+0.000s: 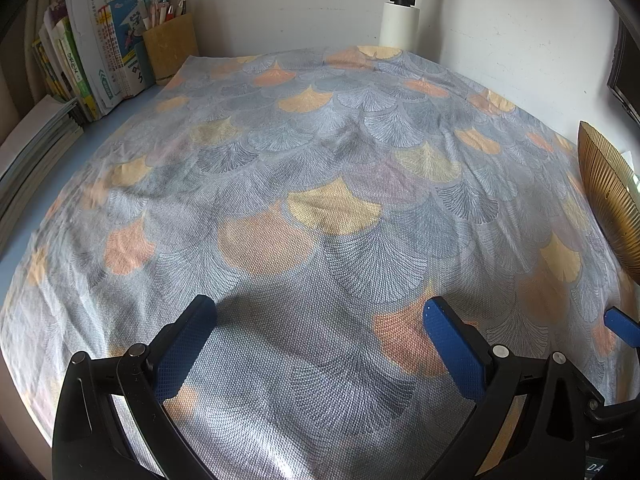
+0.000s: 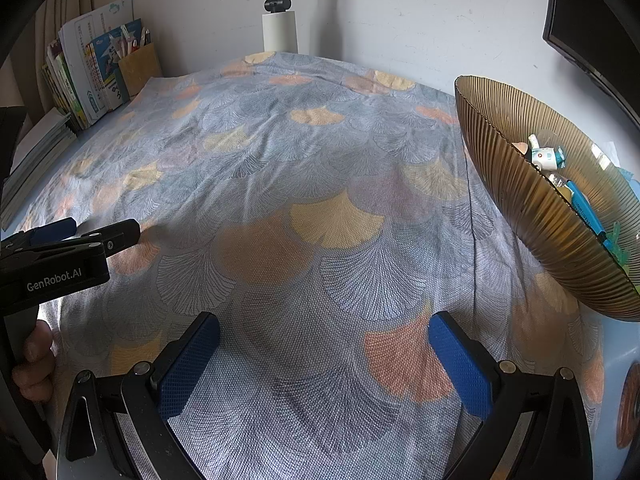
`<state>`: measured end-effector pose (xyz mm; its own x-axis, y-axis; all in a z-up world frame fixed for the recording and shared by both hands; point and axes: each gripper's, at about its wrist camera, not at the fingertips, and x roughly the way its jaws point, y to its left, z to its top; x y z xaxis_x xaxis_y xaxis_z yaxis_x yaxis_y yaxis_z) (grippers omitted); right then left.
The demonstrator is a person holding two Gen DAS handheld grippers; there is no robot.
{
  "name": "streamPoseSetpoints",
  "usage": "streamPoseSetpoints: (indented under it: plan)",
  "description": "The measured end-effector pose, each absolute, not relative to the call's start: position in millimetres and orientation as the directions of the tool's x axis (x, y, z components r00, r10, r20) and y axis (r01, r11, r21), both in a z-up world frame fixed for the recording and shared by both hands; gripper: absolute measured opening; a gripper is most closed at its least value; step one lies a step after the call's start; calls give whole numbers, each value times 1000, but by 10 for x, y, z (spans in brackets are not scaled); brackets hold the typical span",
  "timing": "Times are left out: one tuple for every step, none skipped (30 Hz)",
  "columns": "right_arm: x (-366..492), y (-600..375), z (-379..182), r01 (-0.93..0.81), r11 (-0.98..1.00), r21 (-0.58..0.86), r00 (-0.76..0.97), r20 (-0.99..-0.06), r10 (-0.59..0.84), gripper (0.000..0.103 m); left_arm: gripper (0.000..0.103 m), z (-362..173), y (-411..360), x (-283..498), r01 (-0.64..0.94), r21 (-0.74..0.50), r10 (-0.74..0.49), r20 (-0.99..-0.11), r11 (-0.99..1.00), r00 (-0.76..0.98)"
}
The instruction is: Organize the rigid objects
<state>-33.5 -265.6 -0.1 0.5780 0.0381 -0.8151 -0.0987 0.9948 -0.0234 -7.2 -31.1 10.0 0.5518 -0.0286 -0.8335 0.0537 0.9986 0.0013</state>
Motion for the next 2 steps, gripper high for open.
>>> streamPoseSetpoints:
  plan:
    - [-334, -2653, -4, -99, 995, -23, 578, -815, 38, 103, 103, 96, -310, -70, 54, 2, -28, -834, 999, 551]
    - [-335, -2655, -2, -99, 995, -23, 578, -815, 38, 103, 103, 97, -309, -70, 54, 3, -27, -834, 999, 551]
